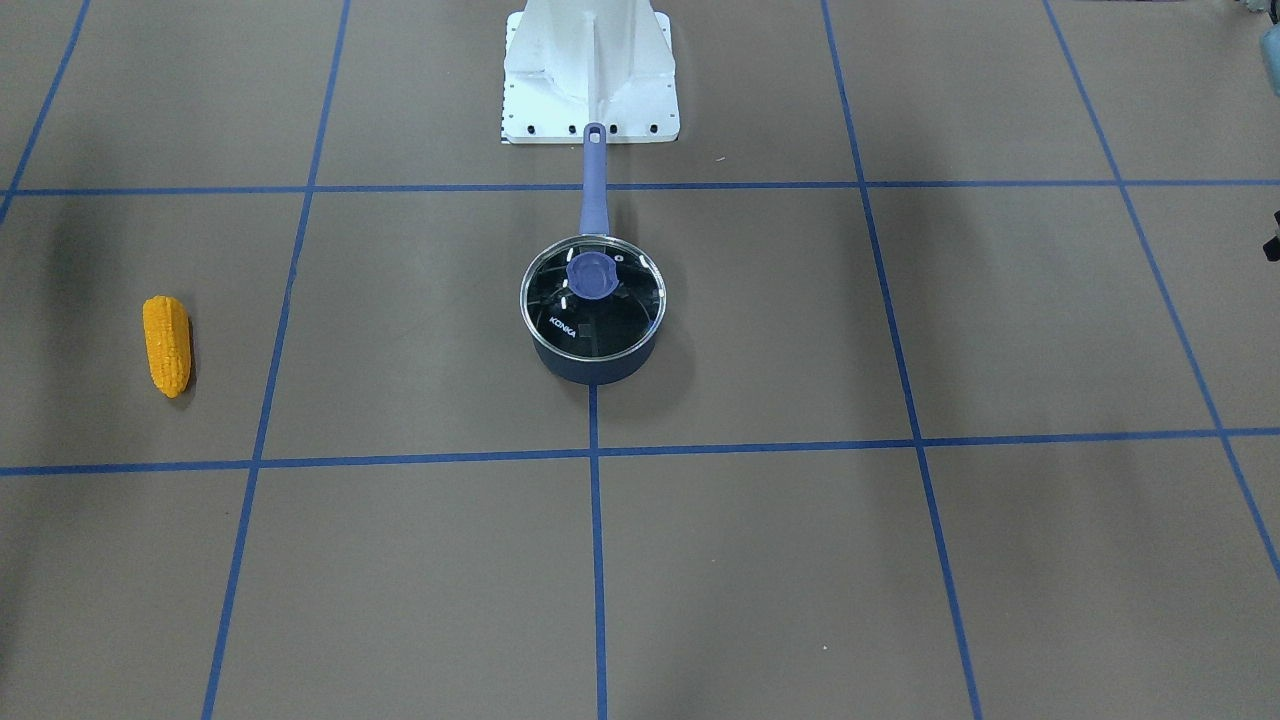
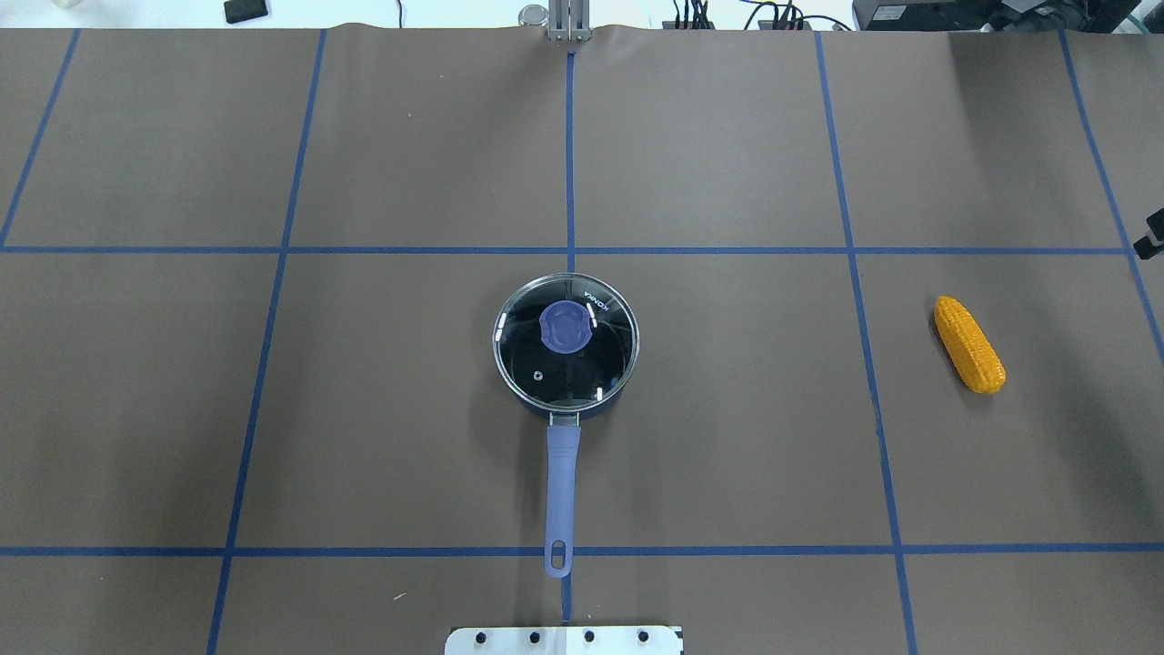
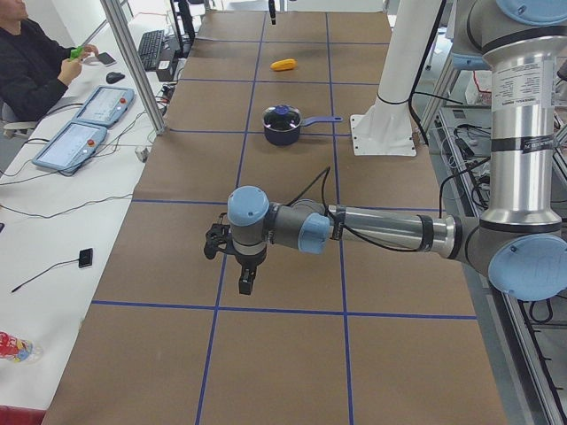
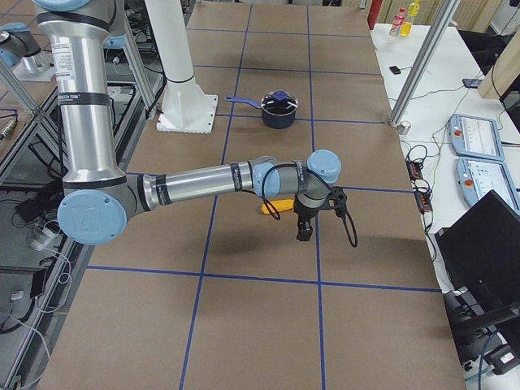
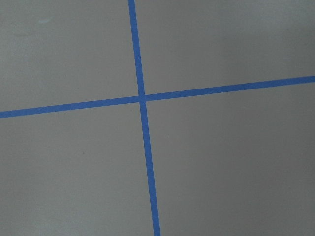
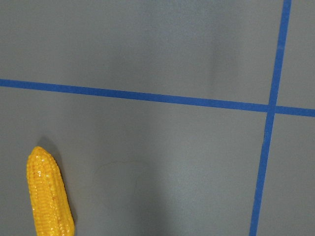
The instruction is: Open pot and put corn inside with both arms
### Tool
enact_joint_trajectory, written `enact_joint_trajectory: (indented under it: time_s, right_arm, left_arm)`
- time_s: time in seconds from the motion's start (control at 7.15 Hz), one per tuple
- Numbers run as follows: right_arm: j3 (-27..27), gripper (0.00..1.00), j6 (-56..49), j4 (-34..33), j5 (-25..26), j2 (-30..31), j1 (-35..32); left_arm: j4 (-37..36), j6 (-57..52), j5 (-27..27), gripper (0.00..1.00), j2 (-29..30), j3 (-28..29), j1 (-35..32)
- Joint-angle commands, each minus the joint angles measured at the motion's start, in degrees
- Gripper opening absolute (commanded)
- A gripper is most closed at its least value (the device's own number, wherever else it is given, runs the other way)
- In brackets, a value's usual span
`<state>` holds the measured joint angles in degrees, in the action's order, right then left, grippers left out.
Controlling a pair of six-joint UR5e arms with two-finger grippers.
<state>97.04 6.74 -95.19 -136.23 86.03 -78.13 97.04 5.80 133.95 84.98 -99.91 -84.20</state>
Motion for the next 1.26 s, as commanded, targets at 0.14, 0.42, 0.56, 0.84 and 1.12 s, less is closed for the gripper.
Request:
enact_joint_trajectory:
  time_s: [0.14,0.42,0.56,0.84,1.12]
  right_arm:
    - [0.3,1.00,-0.4,0.1,0.0,-0.1,0.0]
    - [1.0,1.00,-0.3,0.1,0.3,-3.2,0.0]
    - [1.3,1.00,-0.2,0.1,0.3,-5.2,0.0]
    - [3.0,1.00,-0.2,0.2,-0.3,-5.8,0.1]
    - [4.8,1.00,0.6,3.5,-0.3,-6.0,1.4]
  left_arm:
    - [-0.1,0.1,0.1,0.99,0.2,0.0,0.2]
    - [-0.3,1.3,0.9,0.99,1.6,-0.5,0.4]
    - [-1.3,6.0,0.9,0.99,5.6,-0.6,1.7]
    - [-7.0,11.8,0.8,0.99,14.1,-0.9,6.5]
    - [-15.7,17.3,0.9,0.99,24.0,-2.2,9.8]
